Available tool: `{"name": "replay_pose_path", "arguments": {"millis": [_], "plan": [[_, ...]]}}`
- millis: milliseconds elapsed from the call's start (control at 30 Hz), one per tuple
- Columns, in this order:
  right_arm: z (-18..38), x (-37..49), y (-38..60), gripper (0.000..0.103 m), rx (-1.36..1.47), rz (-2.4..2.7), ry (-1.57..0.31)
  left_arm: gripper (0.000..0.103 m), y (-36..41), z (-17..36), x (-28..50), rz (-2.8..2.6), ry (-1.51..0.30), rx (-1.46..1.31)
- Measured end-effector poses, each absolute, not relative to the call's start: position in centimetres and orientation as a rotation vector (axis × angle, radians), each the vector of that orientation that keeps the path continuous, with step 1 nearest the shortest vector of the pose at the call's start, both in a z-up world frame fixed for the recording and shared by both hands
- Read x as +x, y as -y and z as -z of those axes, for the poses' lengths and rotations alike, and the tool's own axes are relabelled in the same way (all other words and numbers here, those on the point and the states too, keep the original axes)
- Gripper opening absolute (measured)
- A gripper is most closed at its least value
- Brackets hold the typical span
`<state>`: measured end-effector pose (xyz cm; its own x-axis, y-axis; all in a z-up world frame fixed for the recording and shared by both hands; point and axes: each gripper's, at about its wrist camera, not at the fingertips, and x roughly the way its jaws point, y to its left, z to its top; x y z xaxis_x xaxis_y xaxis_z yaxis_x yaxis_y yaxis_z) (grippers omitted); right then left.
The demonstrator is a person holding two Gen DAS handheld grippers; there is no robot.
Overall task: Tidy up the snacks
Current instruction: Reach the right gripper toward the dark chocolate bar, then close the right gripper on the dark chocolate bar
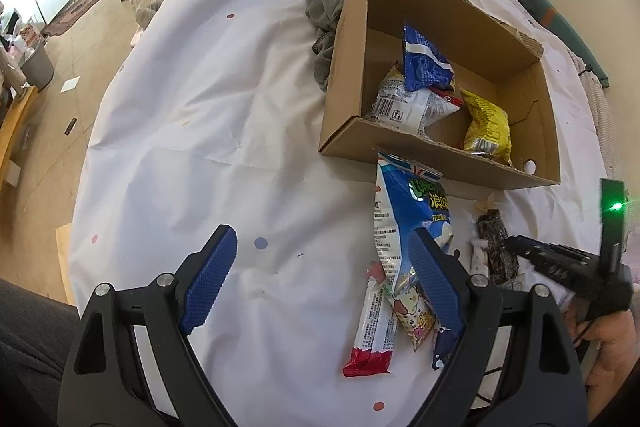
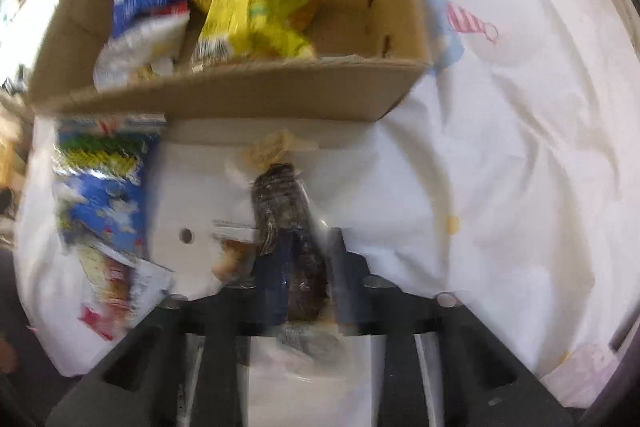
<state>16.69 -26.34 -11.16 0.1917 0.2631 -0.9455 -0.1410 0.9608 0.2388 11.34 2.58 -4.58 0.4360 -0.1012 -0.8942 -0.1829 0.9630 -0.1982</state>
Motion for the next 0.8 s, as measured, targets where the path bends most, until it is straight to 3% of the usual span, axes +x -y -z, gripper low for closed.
{"name": "replay_pose_path", "arguments": {"millis": [33,133,233,267,367,433,600,767,800], "plan": [[11.1,16.7,26.7,0.004,0.129,-0.285,-1.352,0.085,-2.6,4.6,11.4,-0.052,-1.126,-0.285],[11.1,16.6,26.5,0.004,0.145,-0.299,-1.359,0.085,-2.5,4.8,11.5,-0.052,-1.134,-0.285],[11.6,16.6,27.0,0.01,0.197,-0.259,-1.39,0.085,-2.3,4.8,11.5,-0.049,-1.133,-0.279],[12.0,16.7,27.0,0.014,0.236,-0.274,-1.425,0.085,-2.3,4.8,11.5,-0.05,-1.131,-0.275],[12.5,16.7,26.3,0.057,0.156,-0.28,-1.432,0.085,-2.2,4.9,11.4,-0.053,-1.135,-0.273],[12.8,16.2,24.6,0.058,0.04,-0.275,-1.429,0.085,-2.2,5.0,11.5,-0.052,-1.138,-0.279],[14.1,14.4,20.3,0.087,-0.193,-0.284,-1.415,0.085,-1.8,5.0,11.5,-0.046,-1.135,-0.263],[14.6,14.2,18.2,0.092,-0.264,-0.252,-1.372,0.085,-1.8,5.0,11.4,-0.048,-1.134,-0.26],[14.5,14.6,18.6,0.078,-0.256,-0.271,-1.373,0.085,-1.9,5.0,11.4,-0.05,-1.135,-0.263]]}}
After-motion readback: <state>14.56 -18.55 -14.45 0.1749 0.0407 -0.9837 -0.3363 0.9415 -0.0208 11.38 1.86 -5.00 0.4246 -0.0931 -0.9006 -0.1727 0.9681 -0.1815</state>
